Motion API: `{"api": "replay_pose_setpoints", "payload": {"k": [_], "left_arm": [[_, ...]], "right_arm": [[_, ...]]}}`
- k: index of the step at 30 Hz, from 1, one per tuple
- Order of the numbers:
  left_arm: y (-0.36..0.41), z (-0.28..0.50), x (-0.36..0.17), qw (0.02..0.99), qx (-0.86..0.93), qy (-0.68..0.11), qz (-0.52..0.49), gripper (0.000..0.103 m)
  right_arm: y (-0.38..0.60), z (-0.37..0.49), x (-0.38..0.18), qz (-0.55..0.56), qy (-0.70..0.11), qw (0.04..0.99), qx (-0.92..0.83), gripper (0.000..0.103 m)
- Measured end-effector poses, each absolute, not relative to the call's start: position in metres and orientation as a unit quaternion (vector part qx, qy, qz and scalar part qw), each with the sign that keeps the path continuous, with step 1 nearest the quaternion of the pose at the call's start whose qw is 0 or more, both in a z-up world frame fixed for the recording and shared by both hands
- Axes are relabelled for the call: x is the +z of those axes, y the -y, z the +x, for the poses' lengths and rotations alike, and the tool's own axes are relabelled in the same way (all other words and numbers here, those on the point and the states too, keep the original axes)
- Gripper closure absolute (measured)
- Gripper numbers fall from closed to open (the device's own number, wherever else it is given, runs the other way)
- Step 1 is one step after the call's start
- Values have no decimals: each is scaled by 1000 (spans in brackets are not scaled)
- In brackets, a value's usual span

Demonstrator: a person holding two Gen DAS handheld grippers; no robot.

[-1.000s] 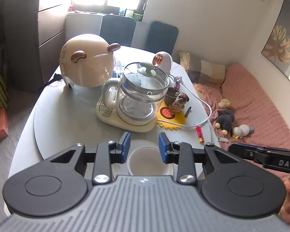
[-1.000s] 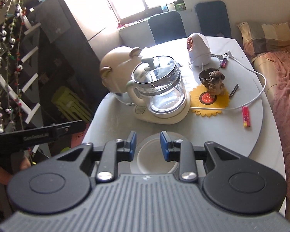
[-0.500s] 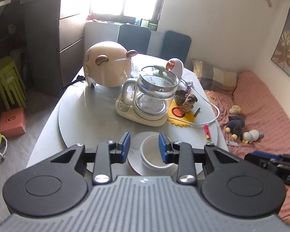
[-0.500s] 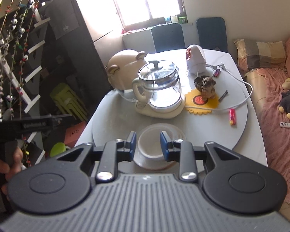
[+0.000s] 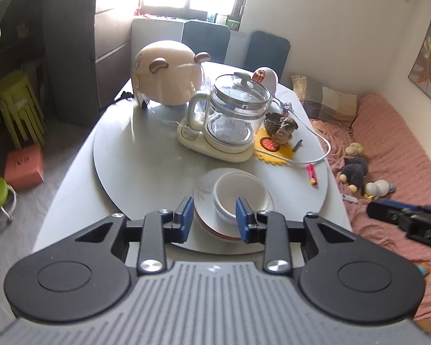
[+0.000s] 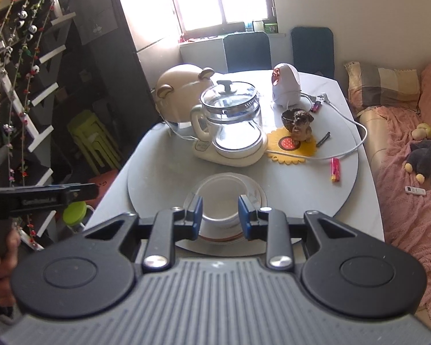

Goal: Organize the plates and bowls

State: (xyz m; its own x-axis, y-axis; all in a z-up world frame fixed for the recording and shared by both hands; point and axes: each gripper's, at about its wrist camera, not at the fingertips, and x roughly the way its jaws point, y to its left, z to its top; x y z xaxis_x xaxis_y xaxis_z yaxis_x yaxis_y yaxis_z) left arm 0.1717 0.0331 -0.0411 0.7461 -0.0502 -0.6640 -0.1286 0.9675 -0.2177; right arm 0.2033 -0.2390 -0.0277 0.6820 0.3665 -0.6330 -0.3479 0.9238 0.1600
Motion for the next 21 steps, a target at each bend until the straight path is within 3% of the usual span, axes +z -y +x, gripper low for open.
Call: {"api": "replay_pose_setpoints", "payload": {"k": [12, 16, 17, 19, 21], "left_arm": [[-26, 156, -34, 924, 28, -353, -146, 66], [-23, 150, -30, 925, 31, -351, -143, 48], [-22, 149, -30, 925, 35, -352, -141, 44], [-21, 147, -29, 924, 41, -352, -142, 31], [-22, 145, -29, 925, 41, -351, -141, 25]], "right_arm": [[235, 194, -29, 7, -355, 913, 200, 72], [238, 191, -27, 4, -353, 915, 194, 71], [238, 191, -26, 4, -353, 916, 193, 67], [240, 190, -26, 9, -353, 916, 191, 43], [243, 190, -25, 18, -352, 917, 186, 30]]}}
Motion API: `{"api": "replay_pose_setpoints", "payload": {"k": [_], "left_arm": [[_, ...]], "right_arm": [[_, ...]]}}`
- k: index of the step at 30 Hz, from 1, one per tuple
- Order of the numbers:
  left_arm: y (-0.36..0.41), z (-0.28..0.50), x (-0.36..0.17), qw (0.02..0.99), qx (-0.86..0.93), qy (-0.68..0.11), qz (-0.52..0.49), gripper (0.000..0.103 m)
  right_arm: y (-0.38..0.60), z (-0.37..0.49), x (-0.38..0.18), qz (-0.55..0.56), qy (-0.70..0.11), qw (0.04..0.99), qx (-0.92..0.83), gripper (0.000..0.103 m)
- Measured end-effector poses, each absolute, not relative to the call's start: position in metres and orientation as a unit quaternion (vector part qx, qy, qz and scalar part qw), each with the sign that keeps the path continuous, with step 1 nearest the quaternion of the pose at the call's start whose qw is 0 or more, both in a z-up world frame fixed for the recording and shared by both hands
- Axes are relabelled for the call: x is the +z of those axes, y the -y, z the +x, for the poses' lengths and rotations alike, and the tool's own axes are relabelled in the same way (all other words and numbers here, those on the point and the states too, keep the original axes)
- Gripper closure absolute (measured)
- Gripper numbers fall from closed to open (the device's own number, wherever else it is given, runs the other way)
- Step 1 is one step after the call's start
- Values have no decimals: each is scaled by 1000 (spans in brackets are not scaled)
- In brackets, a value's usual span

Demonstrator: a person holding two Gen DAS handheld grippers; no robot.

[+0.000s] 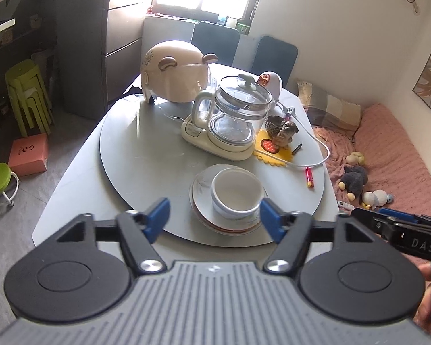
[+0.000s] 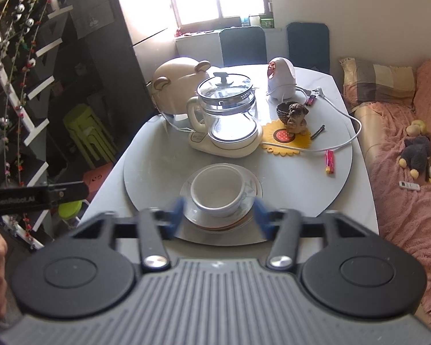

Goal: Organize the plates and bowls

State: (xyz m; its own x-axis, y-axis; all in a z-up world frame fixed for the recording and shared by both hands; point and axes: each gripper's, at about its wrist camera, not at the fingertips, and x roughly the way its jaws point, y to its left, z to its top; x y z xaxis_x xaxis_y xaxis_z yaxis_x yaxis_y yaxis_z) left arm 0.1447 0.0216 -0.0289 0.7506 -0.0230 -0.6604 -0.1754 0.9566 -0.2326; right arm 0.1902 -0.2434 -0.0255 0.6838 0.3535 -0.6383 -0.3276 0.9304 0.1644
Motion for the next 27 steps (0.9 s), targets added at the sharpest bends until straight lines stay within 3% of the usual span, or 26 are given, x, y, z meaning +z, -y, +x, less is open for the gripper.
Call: {"api": "replay_pose_setpoints", "payload": {"k": [2, 5, 6, 27], "left_arm": [[-20, 142, -27, 927, 49, -348, -132, 19], [-19, 140, -25, 928, 54, -347, -125, 13], [-18, 140, -25, 928, 54, -347, -125, 13], [-15, 132, -14, 927, 59, -351, -115, 12]], "right_arm": [[246, 189, -24, 21, -350, 920, 176, 24], [248, 187, -25, 18, -350, 921, 168, 9], [248, 187, -25, 18, -352, 921, 165, 0], [251, 173, -19, 12, -336, 928, 162, 0]]}}
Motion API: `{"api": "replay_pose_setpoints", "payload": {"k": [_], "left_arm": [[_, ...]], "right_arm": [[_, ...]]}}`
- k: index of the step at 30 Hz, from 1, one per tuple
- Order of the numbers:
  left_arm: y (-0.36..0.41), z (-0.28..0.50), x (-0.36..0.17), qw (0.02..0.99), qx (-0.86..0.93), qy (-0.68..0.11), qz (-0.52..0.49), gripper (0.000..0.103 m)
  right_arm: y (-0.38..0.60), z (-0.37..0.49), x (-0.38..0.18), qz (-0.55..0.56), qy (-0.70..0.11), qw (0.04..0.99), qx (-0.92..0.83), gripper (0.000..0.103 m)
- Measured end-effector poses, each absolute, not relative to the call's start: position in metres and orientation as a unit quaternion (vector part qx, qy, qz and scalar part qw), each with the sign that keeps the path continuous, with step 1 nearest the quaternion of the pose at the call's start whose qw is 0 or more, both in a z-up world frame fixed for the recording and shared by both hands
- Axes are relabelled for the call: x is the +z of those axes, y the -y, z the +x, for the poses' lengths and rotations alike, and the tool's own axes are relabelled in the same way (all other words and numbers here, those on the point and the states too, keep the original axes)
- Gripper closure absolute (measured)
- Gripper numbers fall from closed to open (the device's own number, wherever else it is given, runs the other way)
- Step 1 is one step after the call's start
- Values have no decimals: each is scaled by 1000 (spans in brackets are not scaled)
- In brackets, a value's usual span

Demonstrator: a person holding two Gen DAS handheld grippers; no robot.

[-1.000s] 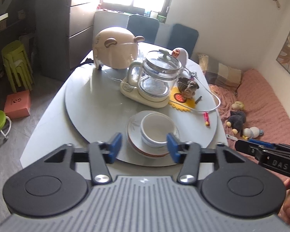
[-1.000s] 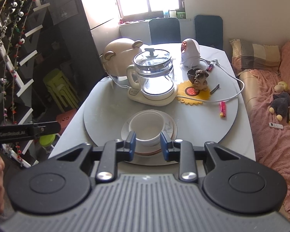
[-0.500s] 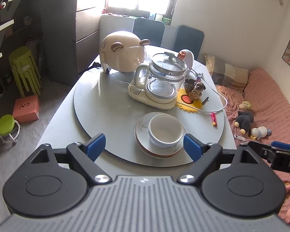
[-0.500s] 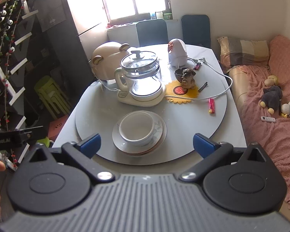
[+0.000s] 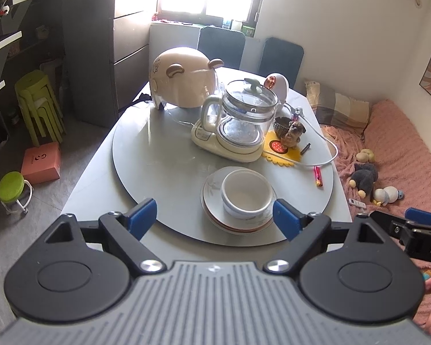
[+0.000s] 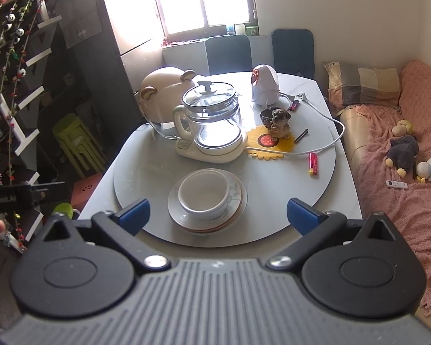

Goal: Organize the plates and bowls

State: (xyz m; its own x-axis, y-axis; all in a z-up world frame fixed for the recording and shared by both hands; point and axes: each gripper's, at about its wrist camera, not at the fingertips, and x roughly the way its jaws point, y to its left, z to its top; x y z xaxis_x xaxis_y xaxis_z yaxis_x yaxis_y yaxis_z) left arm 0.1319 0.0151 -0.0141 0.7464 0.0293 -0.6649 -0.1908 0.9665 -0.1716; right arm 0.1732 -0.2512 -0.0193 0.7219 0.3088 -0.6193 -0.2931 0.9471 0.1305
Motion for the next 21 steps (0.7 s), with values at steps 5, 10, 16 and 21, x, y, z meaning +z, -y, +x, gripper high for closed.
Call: {"api": "replay_pose_setpoints", "payload": {"k": [5, 10, 16, 21], "left_arm": [[-19, 132, -14, 924, 61, -361, -109, 11], [-22, 128, -13, 924, 60, -360, -113, 9], [-17, 127, -12, 925, 46, -359, -112, 8], [-13, 126, -11, 928, 34, -355, -110, 8]], "right_arm": [[253, 170, -19, 9, -333, 929, 163, 0], [256, 166, -18, 17, -329, 931, 156, 0], [258, 163, -16, 16, -326, 933, 153, 0], [259, 163, -15, 16, -327, 933, 151, 0]]}}
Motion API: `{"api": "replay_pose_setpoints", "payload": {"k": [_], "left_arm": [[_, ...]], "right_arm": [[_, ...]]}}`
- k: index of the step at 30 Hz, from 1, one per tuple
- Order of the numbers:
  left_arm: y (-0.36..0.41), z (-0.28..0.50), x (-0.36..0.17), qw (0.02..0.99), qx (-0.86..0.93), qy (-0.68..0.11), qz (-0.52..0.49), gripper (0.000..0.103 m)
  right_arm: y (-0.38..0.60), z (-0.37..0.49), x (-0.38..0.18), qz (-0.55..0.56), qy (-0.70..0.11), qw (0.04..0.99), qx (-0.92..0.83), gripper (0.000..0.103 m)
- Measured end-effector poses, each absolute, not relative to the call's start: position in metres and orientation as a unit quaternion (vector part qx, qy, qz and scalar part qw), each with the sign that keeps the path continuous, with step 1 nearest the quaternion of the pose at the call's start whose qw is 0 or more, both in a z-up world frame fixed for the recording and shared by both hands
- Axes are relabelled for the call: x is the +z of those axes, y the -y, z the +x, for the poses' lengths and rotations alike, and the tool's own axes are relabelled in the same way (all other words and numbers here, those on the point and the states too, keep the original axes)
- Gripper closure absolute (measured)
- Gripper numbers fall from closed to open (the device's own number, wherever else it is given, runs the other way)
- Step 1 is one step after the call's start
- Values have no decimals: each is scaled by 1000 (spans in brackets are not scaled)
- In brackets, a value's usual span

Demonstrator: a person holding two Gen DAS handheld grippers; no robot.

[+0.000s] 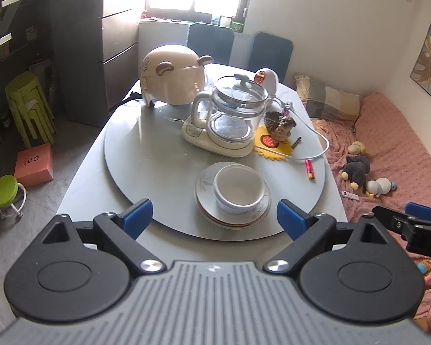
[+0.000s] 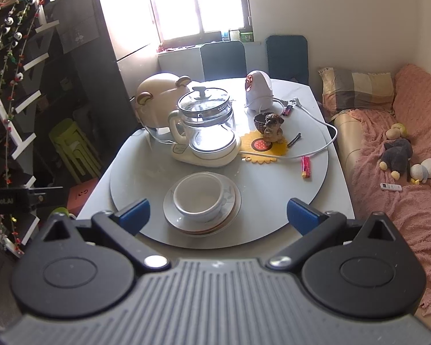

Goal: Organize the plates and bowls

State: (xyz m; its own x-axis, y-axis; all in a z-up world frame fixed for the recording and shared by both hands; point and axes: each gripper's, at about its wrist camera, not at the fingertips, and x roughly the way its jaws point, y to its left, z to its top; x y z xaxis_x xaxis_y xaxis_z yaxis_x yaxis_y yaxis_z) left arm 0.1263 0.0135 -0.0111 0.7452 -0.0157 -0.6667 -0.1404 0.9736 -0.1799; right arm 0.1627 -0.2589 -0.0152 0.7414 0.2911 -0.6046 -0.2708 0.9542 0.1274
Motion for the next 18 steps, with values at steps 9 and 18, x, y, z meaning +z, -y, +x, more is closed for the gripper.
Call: {"api": "replay_pose_setpoints", "payload": {"k": [9, 18], "left_arm": [[-10, 125, -8, 931, 24, -350, -105, 7], [-13, 125, -8, 929, 16, -353, -108, 7]], "right_arm": [[260, 157, -16, 17, -320, 936, 145, 0], [259, 155, -13, 17, -318, 936, 146, 0]]}}
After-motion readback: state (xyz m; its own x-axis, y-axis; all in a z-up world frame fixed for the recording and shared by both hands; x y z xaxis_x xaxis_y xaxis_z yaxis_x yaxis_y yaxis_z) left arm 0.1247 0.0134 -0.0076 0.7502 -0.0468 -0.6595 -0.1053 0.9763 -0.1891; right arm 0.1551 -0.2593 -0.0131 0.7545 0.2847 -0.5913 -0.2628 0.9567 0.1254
